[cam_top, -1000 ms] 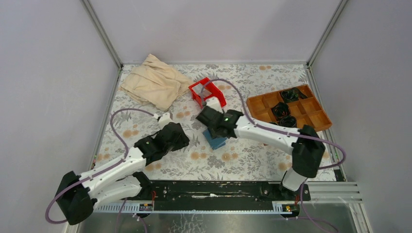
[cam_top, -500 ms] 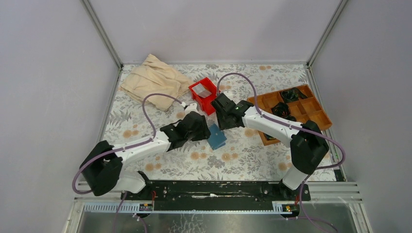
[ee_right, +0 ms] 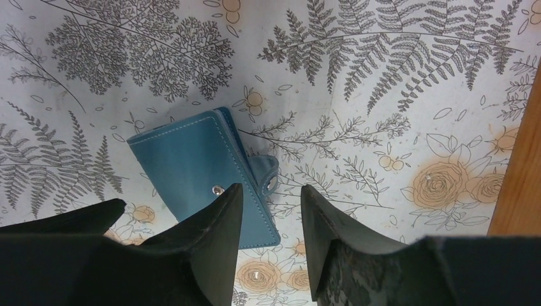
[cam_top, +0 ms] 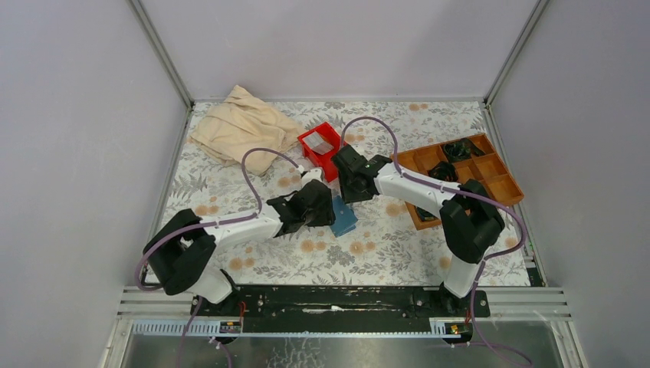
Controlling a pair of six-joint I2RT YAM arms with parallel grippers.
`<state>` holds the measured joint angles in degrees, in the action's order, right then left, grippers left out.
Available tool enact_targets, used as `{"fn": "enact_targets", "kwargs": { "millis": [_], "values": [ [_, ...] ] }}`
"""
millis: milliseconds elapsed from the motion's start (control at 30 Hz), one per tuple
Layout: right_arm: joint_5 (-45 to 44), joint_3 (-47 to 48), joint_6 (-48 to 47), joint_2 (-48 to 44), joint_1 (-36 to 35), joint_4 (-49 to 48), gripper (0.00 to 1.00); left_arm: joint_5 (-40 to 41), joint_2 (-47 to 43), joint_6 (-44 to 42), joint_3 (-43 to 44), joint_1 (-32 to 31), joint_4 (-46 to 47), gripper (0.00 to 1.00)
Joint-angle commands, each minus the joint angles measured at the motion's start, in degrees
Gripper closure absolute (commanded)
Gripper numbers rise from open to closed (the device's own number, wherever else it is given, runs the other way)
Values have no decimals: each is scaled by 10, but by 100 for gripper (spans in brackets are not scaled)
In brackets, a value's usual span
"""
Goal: Put the credit cards into the card holder
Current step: Turn over the card holder at the center of the board.
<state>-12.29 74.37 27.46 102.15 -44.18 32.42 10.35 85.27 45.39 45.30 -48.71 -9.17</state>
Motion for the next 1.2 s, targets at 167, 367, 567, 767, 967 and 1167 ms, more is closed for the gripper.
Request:
{"fn": "enact_targets", "kwargs": {
  "millis": [167,367,567,767,967,1167],
  "values": [
    [11,27,8,21,6,-9,56,-5,30,-16,2,-7,34,46],
    [10,14,7,25,10,-12,60,-6,40,-15,-5,-8,37,47],
    [8,6,5,28,11,-12,66,-7,40,-9,-16,-8,42,47],
    [11,-2,6,32,12,-15,67,-9,41,-3,-21,-9,47,47],
    [14,-8,7,32,12,-14,68,-11,42,0,-26,-9,49,47],
    [15,-19,9,17,11,-18,78,-15,46,3,-31,-9,54,47]
  ]
}}
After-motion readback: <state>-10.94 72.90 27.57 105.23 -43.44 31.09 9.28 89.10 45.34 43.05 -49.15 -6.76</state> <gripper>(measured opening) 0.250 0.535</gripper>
